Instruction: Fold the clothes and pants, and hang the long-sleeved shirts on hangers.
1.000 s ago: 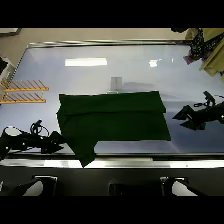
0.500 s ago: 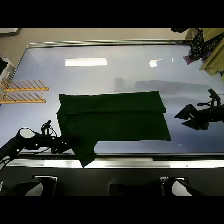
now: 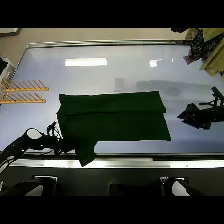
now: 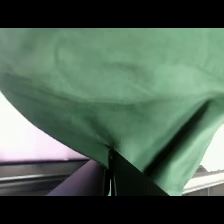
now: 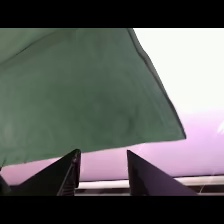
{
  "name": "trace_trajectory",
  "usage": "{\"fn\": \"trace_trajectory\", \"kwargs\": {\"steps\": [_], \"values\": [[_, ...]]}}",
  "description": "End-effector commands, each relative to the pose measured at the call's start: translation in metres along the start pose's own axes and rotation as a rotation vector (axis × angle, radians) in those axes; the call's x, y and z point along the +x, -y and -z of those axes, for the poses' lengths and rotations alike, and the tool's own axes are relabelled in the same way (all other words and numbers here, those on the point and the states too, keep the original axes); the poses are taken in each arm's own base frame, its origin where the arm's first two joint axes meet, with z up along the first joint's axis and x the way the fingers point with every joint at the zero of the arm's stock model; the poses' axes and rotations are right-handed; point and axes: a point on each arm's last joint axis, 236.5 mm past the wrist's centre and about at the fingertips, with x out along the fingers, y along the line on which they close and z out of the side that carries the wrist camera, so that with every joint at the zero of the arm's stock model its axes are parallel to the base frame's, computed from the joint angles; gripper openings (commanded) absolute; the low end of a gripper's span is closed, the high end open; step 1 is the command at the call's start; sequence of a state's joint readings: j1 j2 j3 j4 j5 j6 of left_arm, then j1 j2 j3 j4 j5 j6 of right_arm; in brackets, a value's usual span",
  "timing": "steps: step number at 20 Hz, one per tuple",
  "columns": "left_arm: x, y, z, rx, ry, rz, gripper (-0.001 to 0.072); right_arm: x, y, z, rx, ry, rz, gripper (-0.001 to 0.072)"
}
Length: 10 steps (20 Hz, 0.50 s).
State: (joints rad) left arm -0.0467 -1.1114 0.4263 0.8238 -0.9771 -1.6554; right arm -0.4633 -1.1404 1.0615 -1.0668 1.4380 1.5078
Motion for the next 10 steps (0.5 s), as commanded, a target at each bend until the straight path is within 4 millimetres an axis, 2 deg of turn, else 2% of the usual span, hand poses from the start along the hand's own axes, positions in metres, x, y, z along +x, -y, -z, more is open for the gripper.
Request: {"fn": "trace_trajectory", "kwargs": {"steps": [1,3,10], "values": [[0.000,0.003,0.003,-0.009,-0.011,0.010,0.0019,0.001,0.000,0.005,-0.010,-0.024,-0.003,0.0350],[0.000,0.003,0.003,-0.008,-0.011,0.010,0.0019,0.009,0.013,0.011,-0.001,-0.083,0.031,0.0428],[0.000,0.003,0.005,-0.008,-0.019,0.010,0.0019,0.069,0.062,0.023,0.022,-0.307,0.081,0.0474]]}}
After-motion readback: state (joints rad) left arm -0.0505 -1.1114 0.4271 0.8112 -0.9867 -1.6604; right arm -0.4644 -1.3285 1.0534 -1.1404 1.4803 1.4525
